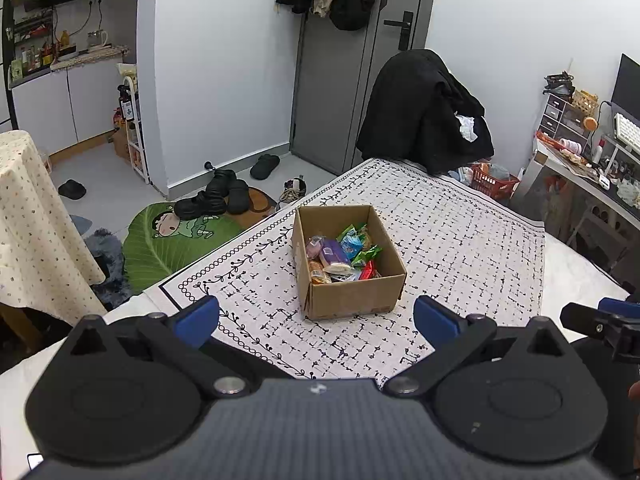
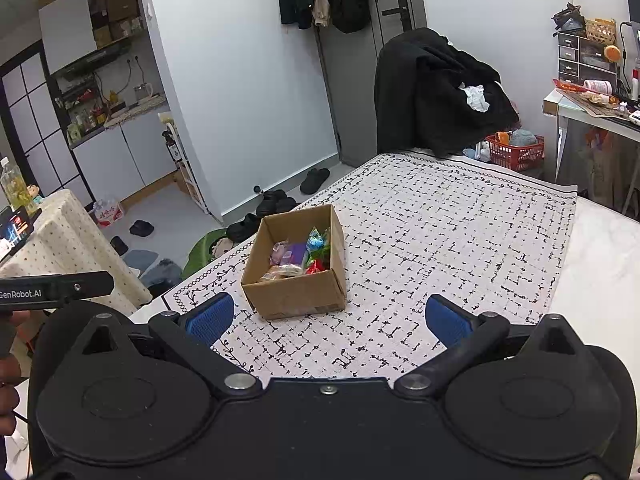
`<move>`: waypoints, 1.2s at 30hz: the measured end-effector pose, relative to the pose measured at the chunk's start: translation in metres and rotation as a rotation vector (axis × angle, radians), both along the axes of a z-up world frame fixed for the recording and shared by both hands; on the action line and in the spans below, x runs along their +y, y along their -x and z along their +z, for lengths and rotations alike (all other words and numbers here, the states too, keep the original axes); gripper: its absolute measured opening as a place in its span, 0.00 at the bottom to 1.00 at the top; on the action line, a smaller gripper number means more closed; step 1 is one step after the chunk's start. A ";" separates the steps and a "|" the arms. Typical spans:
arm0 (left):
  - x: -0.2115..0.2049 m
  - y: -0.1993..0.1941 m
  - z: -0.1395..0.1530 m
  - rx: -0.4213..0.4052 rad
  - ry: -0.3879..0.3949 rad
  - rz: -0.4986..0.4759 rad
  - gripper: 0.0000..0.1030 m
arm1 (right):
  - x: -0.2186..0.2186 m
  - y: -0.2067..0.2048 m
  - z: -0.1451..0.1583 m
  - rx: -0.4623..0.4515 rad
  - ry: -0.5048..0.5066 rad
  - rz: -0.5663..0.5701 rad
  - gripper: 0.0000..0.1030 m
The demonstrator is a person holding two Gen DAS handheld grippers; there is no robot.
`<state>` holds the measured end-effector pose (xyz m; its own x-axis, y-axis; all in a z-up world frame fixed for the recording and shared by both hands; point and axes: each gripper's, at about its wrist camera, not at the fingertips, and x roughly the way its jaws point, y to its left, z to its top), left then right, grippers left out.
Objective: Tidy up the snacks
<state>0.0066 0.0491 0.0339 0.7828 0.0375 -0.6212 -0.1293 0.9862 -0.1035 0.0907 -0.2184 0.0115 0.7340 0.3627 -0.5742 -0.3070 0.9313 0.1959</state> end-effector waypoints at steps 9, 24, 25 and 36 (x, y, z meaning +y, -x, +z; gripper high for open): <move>0.001 -0.001 -0.001 0.007 -0.002 0.008 1.00 | 0.004 0.000 0.001 0.002 0.002 0.013 1.00; 0.002 -0.001 0.000 0.006 -0.003 0.007 1.00 | 0.007 -0.001 0.001 0.005 0.016 0.033 1.00; 0.002 -0.001 0.000 0.005 -0.004 0.007 1.00 | 0.007 -0.001 0.001 0.004 0.017 0.034 1.00; 0.001 0.000 0.000 0.006 -0.002 0.002 1.00 | 0.009 0.000 0.001 0.008 0.025 0.037 1.00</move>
<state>0.0068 0.0498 0.0342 0.7788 0.0401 -0.6259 -0.1318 0.9861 -0.1007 0.0907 -0.2095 0.0128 0.7160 0.3748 -0.5890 -0.3396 0.9241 0.1752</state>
